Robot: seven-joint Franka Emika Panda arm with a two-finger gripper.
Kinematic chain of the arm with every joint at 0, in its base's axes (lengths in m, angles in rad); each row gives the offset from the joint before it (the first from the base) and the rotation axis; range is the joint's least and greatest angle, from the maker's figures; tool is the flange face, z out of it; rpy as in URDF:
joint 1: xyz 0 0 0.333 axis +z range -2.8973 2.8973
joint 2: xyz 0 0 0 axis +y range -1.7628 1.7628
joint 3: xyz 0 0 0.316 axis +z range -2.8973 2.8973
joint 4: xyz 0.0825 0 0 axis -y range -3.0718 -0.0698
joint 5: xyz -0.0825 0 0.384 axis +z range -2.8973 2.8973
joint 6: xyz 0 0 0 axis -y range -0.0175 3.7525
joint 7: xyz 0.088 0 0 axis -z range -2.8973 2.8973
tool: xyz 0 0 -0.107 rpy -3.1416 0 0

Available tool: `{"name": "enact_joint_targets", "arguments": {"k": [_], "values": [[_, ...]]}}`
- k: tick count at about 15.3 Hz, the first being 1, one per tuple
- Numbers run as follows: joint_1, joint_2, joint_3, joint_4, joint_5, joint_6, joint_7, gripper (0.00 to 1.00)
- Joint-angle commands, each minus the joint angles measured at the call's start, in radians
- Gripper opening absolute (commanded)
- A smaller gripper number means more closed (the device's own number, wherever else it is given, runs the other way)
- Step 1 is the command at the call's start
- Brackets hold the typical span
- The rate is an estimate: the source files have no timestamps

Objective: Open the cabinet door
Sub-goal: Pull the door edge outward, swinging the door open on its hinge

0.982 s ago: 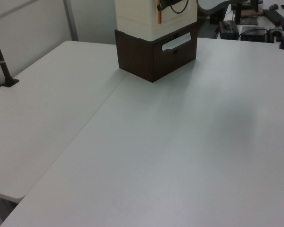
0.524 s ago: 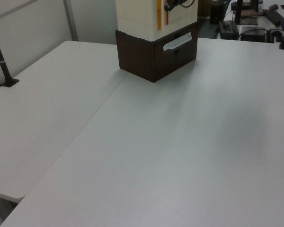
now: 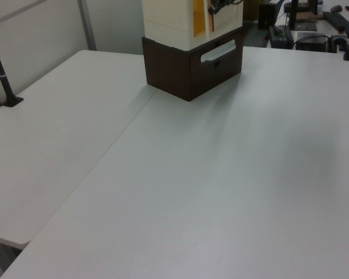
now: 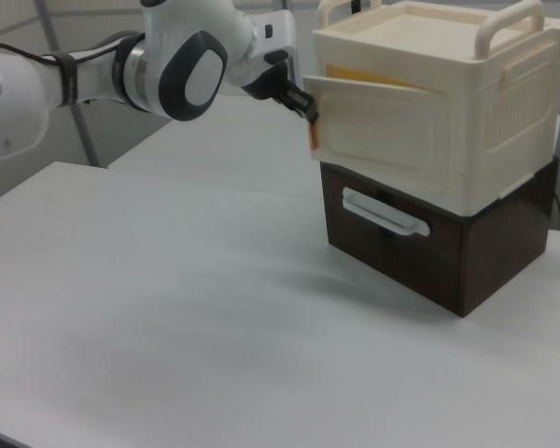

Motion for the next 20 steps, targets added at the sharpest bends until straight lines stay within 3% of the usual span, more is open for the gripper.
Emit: {"name": "enact_joint_targets", "arguments": {"k": [1, 4, 9, 13, 16, 20], "values": [[-0.029, -0.121, 0.008, -0.109, 0.001, -0.09, -0.021, 0.73], [-0.029, -0.152, 0.006, -0.109, 0.003, -0.196, -0.029, 1.0], [-0.051, -0.229, 0.008, -0.124, 0.003, -0.404, -0.147, 1.0], [-0.083, -0.241, 0.008, -0.08, 0.041, -0.42, -0.118, 1.0], [-0.109, -0.215, 0.006, -0.037, 0.115, -0.411, 0.059, 1.0], [-0.129, -0.16, 0.006, 0.031, 0.13, -0.386, 0.281, 1.0]]}}
